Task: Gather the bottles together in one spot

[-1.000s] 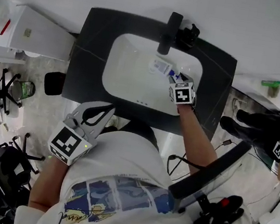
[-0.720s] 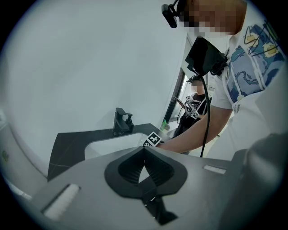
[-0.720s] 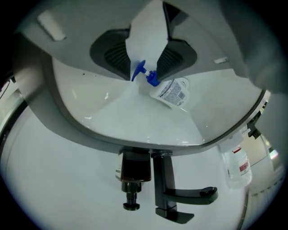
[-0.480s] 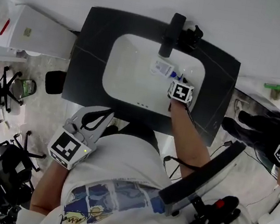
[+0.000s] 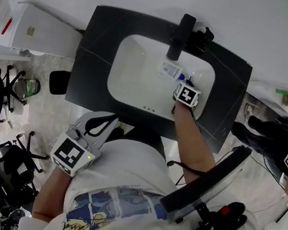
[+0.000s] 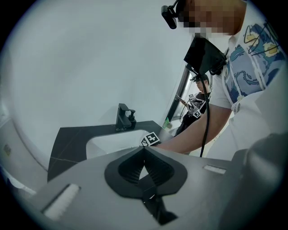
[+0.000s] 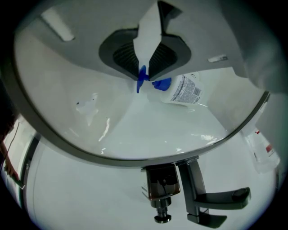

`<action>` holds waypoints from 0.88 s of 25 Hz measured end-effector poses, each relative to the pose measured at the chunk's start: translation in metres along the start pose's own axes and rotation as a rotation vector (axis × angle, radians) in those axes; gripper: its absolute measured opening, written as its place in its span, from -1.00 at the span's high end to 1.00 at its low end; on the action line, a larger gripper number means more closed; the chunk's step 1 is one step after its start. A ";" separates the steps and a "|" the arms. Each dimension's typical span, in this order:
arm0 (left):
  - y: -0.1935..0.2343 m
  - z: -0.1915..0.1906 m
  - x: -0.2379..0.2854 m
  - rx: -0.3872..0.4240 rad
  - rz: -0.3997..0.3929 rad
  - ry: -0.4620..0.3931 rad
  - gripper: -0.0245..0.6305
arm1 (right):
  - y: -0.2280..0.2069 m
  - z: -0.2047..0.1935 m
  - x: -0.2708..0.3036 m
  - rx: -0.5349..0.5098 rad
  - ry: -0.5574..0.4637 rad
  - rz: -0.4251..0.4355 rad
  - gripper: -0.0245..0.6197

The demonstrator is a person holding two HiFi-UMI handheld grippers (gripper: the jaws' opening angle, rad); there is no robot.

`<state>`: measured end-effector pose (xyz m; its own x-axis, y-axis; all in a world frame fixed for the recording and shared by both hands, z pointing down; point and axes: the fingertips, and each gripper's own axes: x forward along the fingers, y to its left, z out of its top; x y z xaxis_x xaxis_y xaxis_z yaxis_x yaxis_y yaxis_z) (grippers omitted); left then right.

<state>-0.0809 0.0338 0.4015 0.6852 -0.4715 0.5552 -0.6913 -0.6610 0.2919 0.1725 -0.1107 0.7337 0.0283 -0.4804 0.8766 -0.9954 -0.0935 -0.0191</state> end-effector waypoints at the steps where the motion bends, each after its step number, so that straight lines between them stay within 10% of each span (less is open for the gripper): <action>1: 0.000 0.000 0.000 0.004 -0.001 -0.001 0.92 | 0.000 0.001 0.000 0.000 -0.002 0.000 0.71; 22: -0.005 0.010 0.006 0.074 -0.077 -0.029 0.92 | -0.001 0.044 -0.048 -0.319 -0.172 -0.007 0.82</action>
<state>-0.0705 0.0285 0.3956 0.7425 -0.4339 0.5103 -0.6187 -0.7363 0.2741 0.1760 -0.1260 0.6702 0.0233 -0.6229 0.7820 -0.9728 0.1662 0.1613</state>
